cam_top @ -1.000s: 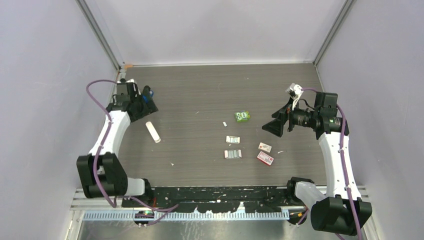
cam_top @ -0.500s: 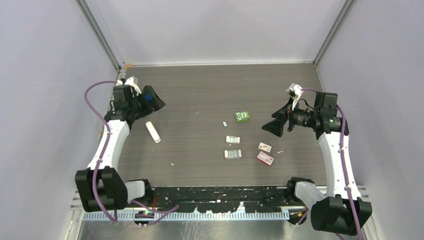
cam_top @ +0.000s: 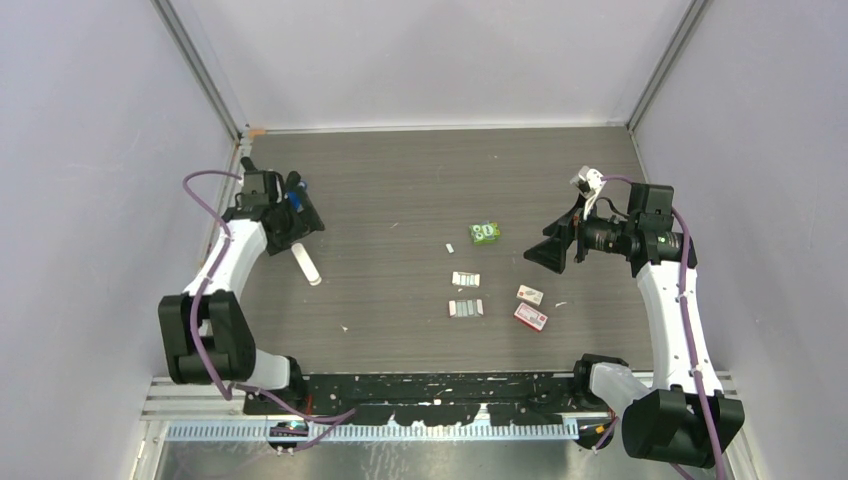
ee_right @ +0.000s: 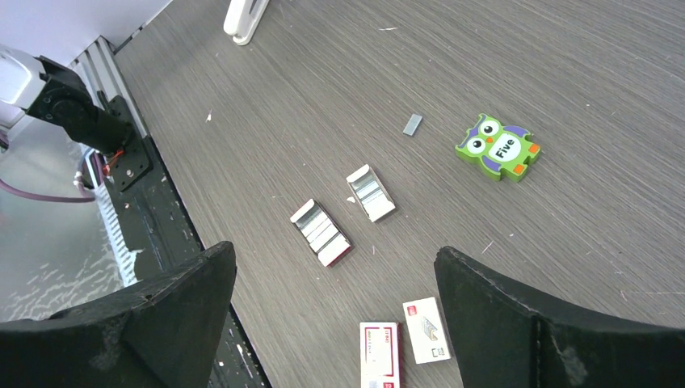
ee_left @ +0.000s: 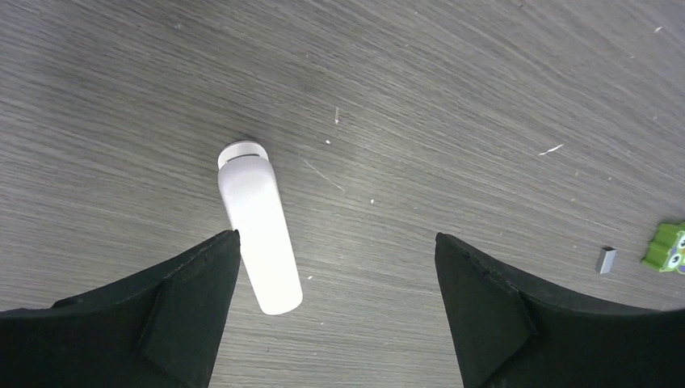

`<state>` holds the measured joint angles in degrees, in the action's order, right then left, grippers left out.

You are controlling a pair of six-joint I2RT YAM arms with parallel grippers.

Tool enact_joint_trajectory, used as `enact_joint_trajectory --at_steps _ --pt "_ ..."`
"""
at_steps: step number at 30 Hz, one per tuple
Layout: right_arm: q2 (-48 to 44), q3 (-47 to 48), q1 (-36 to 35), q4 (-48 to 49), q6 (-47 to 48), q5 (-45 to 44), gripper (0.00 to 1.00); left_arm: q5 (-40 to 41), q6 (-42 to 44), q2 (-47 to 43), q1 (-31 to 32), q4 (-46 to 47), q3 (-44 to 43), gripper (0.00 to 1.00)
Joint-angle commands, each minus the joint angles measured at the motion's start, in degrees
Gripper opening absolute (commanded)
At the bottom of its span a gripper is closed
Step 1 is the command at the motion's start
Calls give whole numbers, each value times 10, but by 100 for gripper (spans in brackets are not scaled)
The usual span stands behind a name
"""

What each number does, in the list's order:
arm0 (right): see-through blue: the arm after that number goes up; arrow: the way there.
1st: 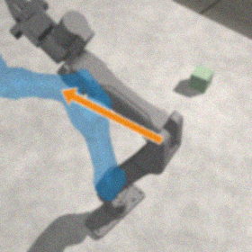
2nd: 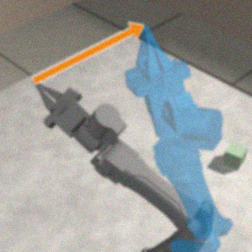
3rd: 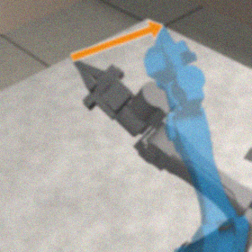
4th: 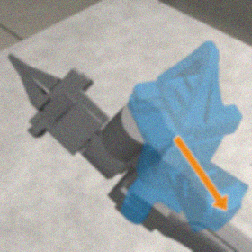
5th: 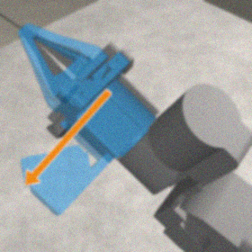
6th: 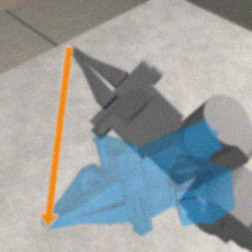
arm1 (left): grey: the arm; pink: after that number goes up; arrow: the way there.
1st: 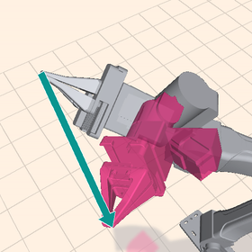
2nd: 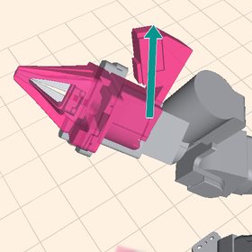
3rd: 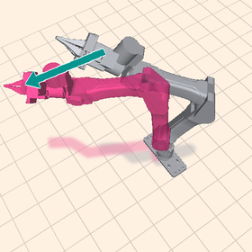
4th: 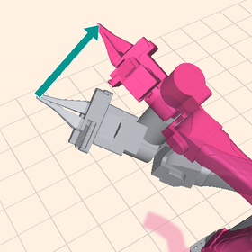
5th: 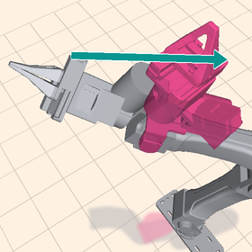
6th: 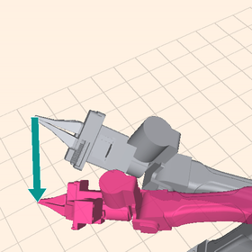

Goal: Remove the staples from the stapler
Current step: Move the stapler to the center of the board.

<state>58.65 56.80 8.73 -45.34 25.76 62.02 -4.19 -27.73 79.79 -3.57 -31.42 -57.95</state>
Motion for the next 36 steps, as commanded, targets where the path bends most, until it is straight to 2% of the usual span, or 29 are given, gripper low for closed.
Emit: enact_joint_trajectory --at_steps 1,7,13,16,31,32,36 --pt "0 18 -3 -63 96 39 97 9 -2 42 5 -27 -40 90" --pt "-1 19 -2 -67 98 39 97 103 -29 67 7 -67 -51 84" --pt "-2 20 -3 -71 102 40 97 99 -34 88 10 -68 -51 81" --pt "-1 20 -3 -71 102 41 97 94 -31 107 10 -72 -58 74" --pt "-1 21 -3 -73 104 41 97 91 -10 157 10 -91 -81 55" --pt "-2 21 -3 -73 104 40 97 94 -10 158 10 -92 -82 53" --pt "-2 22 -3 -75 106 41 97 98 -1 161 10 -103 -86 35"
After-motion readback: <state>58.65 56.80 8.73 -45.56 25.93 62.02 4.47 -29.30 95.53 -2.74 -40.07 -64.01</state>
